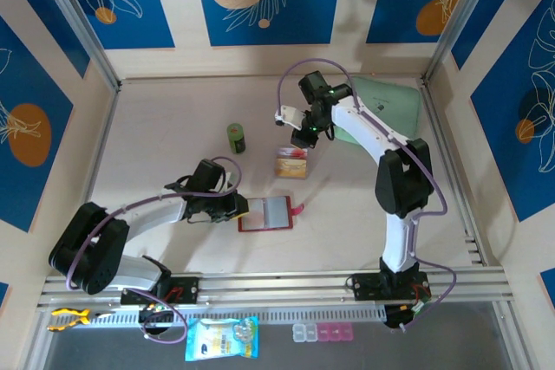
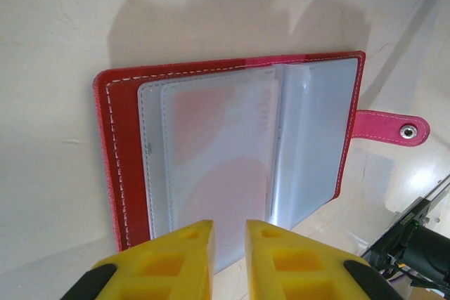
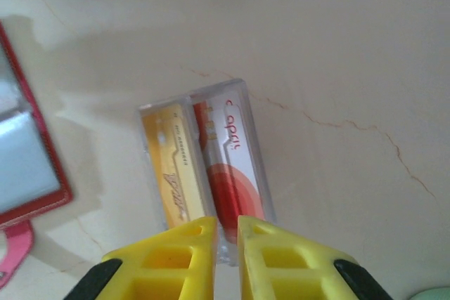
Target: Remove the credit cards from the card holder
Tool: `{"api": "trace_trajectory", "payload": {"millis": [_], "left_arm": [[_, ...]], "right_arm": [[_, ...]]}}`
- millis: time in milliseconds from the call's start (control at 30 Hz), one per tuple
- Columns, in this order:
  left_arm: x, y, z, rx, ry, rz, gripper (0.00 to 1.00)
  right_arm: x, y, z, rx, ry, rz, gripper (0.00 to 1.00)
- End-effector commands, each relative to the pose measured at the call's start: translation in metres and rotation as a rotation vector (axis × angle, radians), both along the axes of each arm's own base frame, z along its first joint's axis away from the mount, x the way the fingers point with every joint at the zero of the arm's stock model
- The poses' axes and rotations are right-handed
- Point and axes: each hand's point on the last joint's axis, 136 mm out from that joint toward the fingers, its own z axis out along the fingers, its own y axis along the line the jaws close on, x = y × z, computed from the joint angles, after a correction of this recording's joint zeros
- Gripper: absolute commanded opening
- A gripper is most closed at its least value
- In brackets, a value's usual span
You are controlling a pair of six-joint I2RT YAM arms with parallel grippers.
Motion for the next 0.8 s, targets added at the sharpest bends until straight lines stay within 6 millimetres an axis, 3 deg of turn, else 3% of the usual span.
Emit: {"api": "trace_trajectory", "payload": {"millis": [0,267,500,767], "left_arm": [[0.001,0.001,0.003,0.018,-0.016,-0.014,0.18],[0.0,0.005,0.001,0.047,-0.023,-0.019,0.15],[-0.001,0.011,-0.003,0.076,-0.025,-0.019,0.12],[-0.006,0.018,-0.011,0.108,-0.01,-0.021,0.06]], "right_arm": [[-0.02,0.02,0.026,0.125,0.028,-0.061,0.16],[-0.051,0.035,0.024,0.253,0.122,-0.341,0.12],[-0.086,0.043,0.004,0.34,0.268,-0.632,0.06],[-0.122,0.057,-0.019,0.322,0.425,-0.788,0.0]]}}
